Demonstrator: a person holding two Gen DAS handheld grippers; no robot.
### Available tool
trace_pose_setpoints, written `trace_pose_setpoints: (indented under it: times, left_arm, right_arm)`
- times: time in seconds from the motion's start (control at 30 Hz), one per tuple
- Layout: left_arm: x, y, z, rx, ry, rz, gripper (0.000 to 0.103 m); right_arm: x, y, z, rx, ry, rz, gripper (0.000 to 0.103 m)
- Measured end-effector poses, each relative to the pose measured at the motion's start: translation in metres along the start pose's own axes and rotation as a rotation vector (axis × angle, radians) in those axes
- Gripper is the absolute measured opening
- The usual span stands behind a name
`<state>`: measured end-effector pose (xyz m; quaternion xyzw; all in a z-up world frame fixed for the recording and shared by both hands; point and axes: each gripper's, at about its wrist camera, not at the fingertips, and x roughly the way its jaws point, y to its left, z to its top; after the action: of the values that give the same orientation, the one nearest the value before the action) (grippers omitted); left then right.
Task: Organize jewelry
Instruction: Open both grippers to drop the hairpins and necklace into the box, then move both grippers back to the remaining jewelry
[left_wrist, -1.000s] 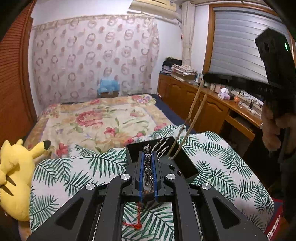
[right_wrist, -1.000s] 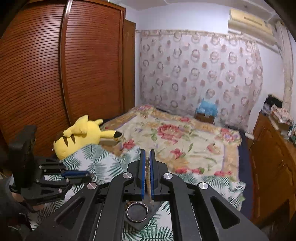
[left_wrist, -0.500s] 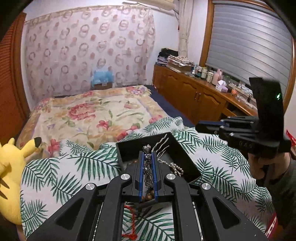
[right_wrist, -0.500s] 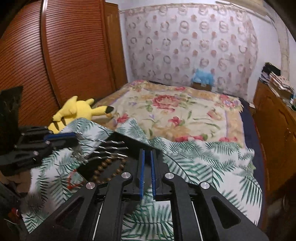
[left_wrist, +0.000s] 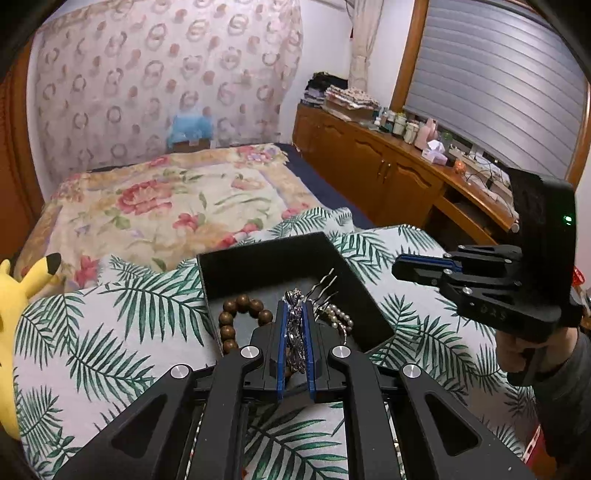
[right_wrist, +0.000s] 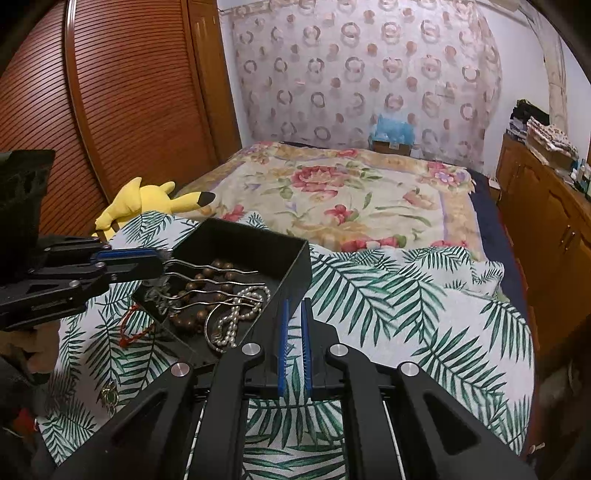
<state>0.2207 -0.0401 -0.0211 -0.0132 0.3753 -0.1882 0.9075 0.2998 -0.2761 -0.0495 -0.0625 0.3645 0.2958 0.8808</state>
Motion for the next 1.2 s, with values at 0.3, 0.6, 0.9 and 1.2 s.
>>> trace_pose_setpoints:
  times: [0.3,0.6,0.9,1.2]
  left_arm:
    - [0.002,0.002,0.003,0.005,0.008,0.008,0.008]
    - [-0.019,0.000,-0.009,0.003,-0.016,0.034,0.019]
    - [-0.051,-0.001,-0.039,0.000,-0.044,0.067,0.030]
    - [-0.072,0.004,-0.092,-0.029,-0.039,0.086,0.037]
  right_arm:
    - [-0.004,0.007,-0.009,-0.008,0.012,-0.043,0.008]
    - [-0.024,0.024,-0.022,-0.016,-0.004,-0.042,0.008]
    - [-0.043,0.048,-0.052,-0.023,-0.014,-0.026,0.008]
    - [-0.053,0.082,-0.097,-0.043,-0.006,-0.013,0.008]
